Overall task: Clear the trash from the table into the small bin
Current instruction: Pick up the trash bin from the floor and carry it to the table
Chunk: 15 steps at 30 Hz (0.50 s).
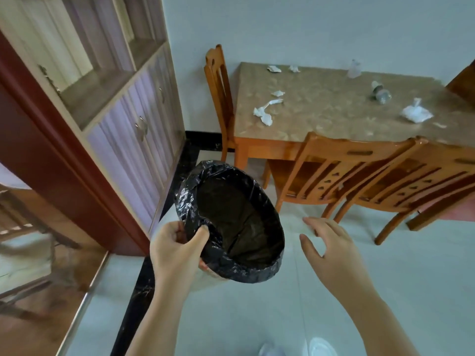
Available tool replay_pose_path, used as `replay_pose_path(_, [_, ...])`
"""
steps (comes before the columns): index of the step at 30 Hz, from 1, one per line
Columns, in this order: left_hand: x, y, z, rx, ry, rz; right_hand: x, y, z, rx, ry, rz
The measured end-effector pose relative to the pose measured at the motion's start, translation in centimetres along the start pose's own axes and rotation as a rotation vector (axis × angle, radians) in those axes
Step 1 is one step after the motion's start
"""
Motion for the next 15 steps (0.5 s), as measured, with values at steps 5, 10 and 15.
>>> replay_pose_path(5, [3.7,1.0,-6.0,0.006,0.052,-0.068,2.3,2.9,-7.1,0.033,0.005,-0.027])
replay_pose_path(10, [8.9,4.0,-13.0,-0.025,0.068,-0.076,3.9,5.7,-17.3,-0.004,0.001,-0.057])
replay_pose_path(15, [13.8,8.0,-18.9,0.016,0.039,-0.061,4.3,7.7,-26.7,-0.055,-0.030,-0.059])
Point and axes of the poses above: each hand's wrist, its own z-axis away from the middle knuckle, its own x-axis out of the palm, y = z × x, the point moved 3 cm from there along -z, towards the middle knuckle, and after that the axes turned 7 degrees about -x, right-handed, at the moved point
